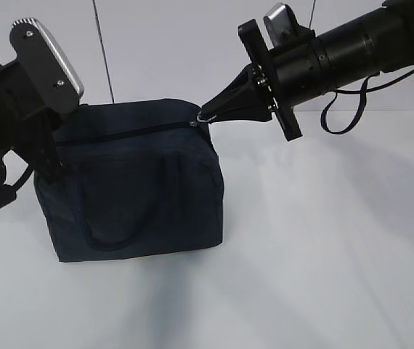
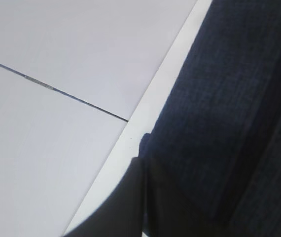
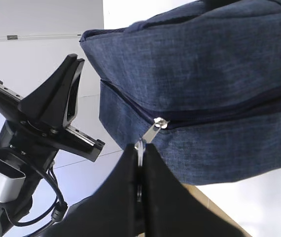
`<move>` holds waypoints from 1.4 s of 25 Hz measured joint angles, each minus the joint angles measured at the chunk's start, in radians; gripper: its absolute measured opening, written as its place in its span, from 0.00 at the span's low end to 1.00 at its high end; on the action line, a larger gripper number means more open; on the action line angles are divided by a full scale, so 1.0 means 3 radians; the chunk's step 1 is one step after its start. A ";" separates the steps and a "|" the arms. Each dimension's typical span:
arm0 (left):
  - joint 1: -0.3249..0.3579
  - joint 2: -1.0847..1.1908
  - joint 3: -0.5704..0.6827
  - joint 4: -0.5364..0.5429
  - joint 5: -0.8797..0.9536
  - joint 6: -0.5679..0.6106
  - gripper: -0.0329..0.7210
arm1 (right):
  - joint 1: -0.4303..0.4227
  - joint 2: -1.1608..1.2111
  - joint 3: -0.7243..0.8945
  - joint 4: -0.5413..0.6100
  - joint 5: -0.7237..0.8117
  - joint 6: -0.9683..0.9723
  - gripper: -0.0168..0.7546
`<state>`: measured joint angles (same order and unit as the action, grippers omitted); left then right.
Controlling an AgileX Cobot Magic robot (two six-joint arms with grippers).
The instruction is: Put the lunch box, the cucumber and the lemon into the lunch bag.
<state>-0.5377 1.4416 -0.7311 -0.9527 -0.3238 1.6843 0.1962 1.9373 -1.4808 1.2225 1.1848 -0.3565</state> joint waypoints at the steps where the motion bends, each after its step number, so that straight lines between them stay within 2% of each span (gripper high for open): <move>1: 0.0000 0.0000 0.0000 0.0000 -0.0006 0.0000 0.03 | 0.0000 0.0000 0.0000 0.0000 0.0003 0.0000 0.03; 11: 0.0000 0.0000 0.0000 -0.0088 -0.0007 0.0002 0.03 | 0.0000 0.0000 0.0000 0.0000 0.0009 0.0006 0.03; 13: 0.0000 -0.0008 0.0000 -0.0086 0.0113 0.0002 0.06 | 0.0000 0.0000 0.0000 0.0012 0.0009 0.0006 0.03; 16: 0.0000 -0.0042 0.0000 0.0075 0.0373 0.0007 0.23 | 0.0000 0.0000 0.0000 0.0019 0.0009 0.0006 0.03; 19: 0.0000 -0.0049 0.0000 0.0287 0.0580 0.0007 0.44 | 0.0000 0.0000 0.0000 0.0019 0.0009 0.0006 0.03; 22: 0.0000 -0.0087 0.0000 0.0363 0.0668 0.0007 0.53 | 0.0000 0.0000 0.0000 0.0019 0.0009 0.0006 0.03; 26: 0.0000 -0.0244 0.0000 0.0314 0.0991 0.0007 0.55 | 0.0000 0.0000 0.0000 0.0019 0.0017 0.0006 0.03; 30: 0.0000 -0.0522 0.0000 0.0099 0.1338 0.0007 0.56 | 0.0000 0.0000 0.0000 0.0019 0.0017 0.0006 0.03; 35: 0.0000 -0.0616 0.0000 0.0075 0.1745 0.0007 0.56 | 0.0000 0.0000 0.0000 0.0019 0.0017 0.0006 0.03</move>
<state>-0.5377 1.2567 -0.7311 -0.9300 0.1997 1.6865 0.1962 1.9373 -1.4808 1.2281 1.1900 -0.3546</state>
